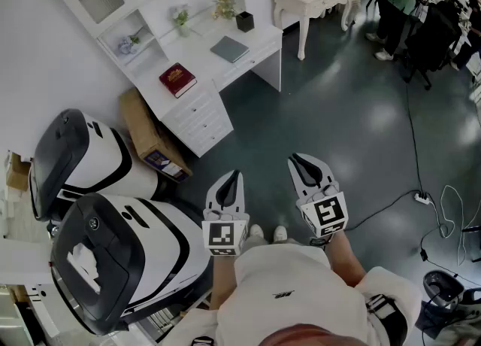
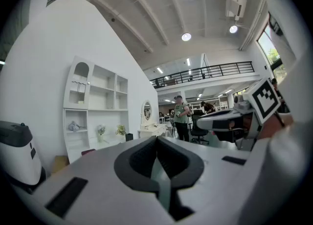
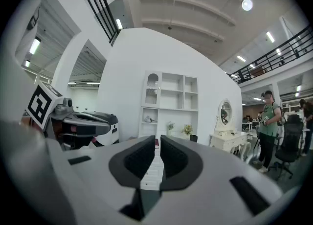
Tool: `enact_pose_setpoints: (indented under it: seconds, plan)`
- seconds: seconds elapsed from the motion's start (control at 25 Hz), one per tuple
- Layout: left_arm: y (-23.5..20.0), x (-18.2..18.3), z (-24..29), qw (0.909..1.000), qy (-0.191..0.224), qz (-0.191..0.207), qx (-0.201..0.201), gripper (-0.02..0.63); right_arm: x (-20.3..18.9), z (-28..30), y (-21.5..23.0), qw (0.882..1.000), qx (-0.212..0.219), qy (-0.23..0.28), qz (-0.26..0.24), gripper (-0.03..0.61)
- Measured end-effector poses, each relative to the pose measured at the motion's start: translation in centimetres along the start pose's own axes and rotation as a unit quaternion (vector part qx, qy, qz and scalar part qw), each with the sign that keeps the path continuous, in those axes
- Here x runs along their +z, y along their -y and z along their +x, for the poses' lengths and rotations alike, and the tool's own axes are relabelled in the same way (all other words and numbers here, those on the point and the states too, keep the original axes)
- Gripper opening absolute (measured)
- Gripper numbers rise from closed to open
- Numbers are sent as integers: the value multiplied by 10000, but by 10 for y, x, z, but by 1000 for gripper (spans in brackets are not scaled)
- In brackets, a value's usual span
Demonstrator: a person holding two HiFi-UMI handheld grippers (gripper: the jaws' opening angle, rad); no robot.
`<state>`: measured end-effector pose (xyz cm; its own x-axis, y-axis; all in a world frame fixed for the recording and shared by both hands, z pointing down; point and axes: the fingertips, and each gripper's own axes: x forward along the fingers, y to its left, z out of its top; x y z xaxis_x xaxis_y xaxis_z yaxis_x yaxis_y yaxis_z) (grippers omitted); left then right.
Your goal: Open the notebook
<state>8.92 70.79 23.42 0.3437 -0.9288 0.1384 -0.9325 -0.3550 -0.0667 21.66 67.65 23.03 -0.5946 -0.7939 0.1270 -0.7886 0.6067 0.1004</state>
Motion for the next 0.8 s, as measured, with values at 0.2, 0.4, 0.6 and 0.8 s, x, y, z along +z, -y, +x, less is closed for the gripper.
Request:
enact_pose_setpoints:
  seconds: [0.2, 0.4, 0.6, 0.8]
  plan:
    - [12, -8, 1, 10000, -67, -55, -13, 0, -11, -3, 1, 9999, 69, -65, 94, 20]
    - [11, -10, 13, 10000, -86, -22, 6, 0, -8, 7, 5, 9999, 161, 15, 42, 24]
    - [6, -3, 30, 10000, -57, 18, 27, 0, -5, 23, 16, 9998, 191, 64, -2, 48]
    - [-9, -5, 53, 10000, -74, -13, 35, 0, -9, 47, 27, 9998, 207, 4, 43, 48]
